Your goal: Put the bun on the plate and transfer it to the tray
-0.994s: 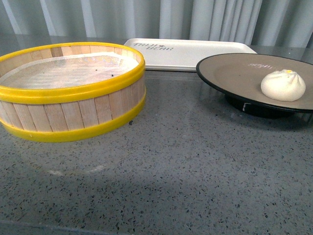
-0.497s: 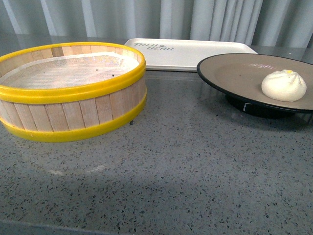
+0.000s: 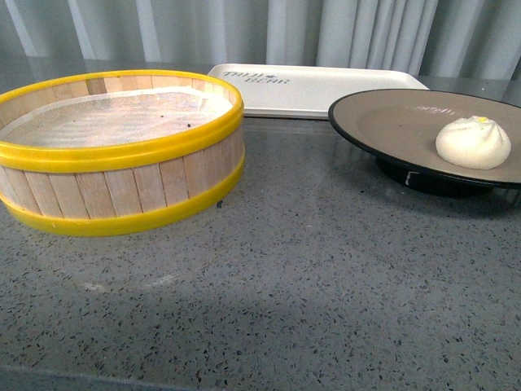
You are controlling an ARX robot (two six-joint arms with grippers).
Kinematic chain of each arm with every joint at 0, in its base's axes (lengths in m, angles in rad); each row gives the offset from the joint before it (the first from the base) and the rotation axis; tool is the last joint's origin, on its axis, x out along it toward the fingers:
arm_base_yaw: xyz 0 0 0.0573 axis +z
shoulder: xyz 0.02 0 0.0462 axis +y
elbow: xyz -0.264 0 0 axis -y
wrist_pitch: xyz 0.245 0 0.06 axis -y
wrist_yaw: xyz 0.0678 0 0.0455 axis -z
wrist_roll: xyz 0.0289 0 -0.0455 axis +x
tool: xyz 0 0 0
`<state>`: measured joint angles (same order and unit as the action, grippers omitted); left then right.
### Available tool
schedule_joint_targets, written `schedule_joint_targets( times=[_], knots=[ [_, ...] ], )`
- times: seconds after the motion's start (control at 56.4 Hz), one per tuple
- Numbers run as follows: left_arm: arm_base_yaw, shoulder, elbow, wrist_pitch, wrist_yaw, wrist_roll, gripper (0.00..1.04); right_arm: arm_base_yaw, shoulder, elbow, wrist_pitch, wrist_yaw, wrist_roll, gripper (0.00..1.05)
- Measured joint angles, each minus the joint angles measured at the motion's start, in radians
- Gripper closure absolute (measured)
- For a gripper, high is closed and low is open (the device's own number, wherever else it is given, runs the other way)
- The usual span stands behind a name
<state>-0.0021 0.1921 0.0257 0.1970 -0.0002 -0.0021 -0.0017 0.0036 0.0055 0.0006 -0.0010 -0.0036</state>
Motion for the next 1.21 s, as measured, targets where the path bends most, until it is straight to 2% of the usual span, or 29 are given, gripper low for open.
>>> schedule_joint_targets(
  times=[0.089, 0.177, 0.39, 0.621, 0.674, 0.71, 0.745, 0.799, 0.834, 0.905, 0.976, 0.994, 1.029, 1.082, 1.153, 1.207],
  knots=[
    [0.000, -0.023, 0.000, -0.025, 0.000, 0.000, 1.01, 0.000, 0.000, 0.000, 0.000, 0.000, 0.000, 0.08],
    [0.000, -0.148, 0.000, -0.183, 0.000, 0.000, 1.01, 0.000, 0.000, 0.000, 0.000, 0.000, 0.000, 0.08],
    [0.000, -0.188, 0.000, -0.196, 0.000, -0.001, 1.00, 0.000, 0.000, 0.000, 0.000, 0.000, 0.000, 0.08],
    [0.000, -0.188, 0.000, -0.196, 0.000, 0.000, 0.63, 0.000, 0.000, 0.000, 0.000, 0.000, 0.000, 0.08],
    [0.000, -0.188, 0.000, -0.196, 0.000, 0.000, 0.54, 0.033, 0.028, 0.018, -0.034, 0.093, -0.011, 0.08],
    [0.000, -0.188, 0.000, -0.196, 0.000, -0.001, 0.47, 0.068, 0.102, 0.050, -0.057, 0.278, -0.023, 0.08],
    [0.000, -0.188, 0.000, -0.196, -0.004, -0.001, 0.41, 0.069, 0.167, 0.074, -0.028, 0.357, -0.023, 0.08],
    [0.000, -0.188, 0.000, -0.196, -0.001, 0.000, 0.34, 0.034, 0.251, 0.105, 0.032, 0.380, -0.019, 0.08],
    [0.000, -0.188, 0.000, -0.196, 0.002, 0.000, 0.29, -0.009, 0.314, 0.132, 0.085, 0.353, -0.007, 0.08],
    [0.000, -0.188, 0.000, -0.196, 0.000, 0.000, 0.15, -0.138, 0.475, 0.195, 0.237, 0.219, 0.053, 0.08],
    [0.000, -0.188, 0.000, -0.196, 0.000, 0.000, 0.05, -0.230, 0.606, 0.247, 0.340, 0.109, 0.115, 0.08],
    [0.000, -0.188, 0.000, -0.196, 0.000, 0.000, 0.05, -0.243, 0.629, 0.256, 0.354, 0.100, 0.128, 0.08],
    [0.000, -0.188, 0.000, -0.196, 0.000, 0.000, 0.07, -0.300, 0.742, 0.301, 0.415, 0.006, 0.214, 0.08],
    [0.000, -0.188, 0.000, -0.196, 0.000, 0.000, 0.07, -0.351, 0.896, 0.360, 0.472, -0.084, 0.339, 0.08],
    [0.000, -0.188, 0.000, -0.196, 0.000, 0.000, 0.07, -0.379, 1.019, 0.411, 0.507, -0.150, 0.458, 0.08],
    [0.000, -0.188, 0.000, -0.196, 0.000, 0.000, 0.07, -0.397, 1.137, 0.471, 0.540, -0.224, 0.626, 0.08]
  ],
)
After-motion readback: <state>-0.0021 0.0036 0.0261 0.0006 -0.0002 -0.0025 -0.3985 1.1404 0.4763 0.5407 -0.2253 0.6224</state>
